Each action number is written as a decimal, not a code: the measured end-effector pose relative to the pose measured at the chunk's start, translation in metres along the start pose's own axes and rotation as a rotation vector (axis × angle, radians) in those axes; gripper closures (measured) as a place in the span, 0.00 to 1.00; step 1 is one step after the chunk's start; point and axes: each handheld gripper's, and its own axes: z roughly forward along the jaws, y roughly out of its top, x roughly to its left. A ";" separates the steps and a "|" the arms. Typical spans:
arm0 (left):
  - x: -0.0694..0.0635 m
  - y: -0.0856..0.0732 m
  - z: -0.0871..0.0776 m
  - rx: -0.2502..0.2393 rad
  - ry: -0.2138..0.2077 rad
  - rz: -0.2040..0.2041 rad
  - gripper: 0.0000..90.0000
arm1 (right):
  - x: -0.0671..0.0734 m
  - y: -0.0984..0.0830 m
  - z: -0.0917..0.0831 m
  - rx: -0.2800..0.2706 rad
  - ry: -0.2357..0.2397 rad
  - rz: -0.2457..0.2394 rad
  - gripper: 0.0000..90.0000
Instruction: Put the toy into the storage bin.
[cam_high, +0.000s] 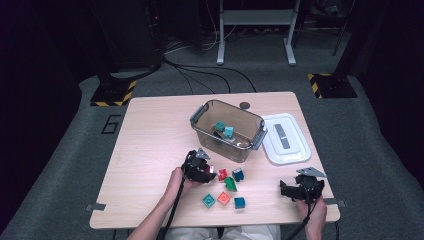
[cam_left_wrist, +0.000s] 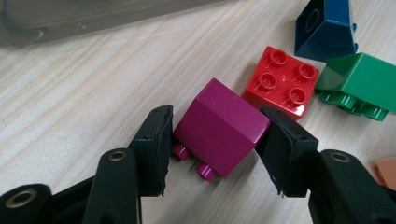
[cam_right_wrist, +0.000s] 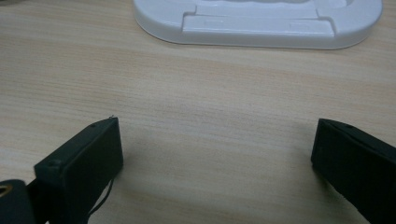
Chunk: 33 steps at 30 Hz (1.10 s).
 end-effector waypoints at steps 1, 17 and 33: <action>0.000 -0.001 -0.001 -0.003 0.008 0.001 0.53 | 0.000 0.000 0.000 0.000 0.000 0.000 0.02; 0.005 -0.007 -0.010 -0.027 0.028 -0.015 0.65 | 0.000 0.000 0.000 0.000 0.000 0.000 0.02; 0.013 0.005 -0.049 -0.058 0.069 0.007 0.65 | 0.000 0.000 0.000 0.000 0.000 0.000 0.02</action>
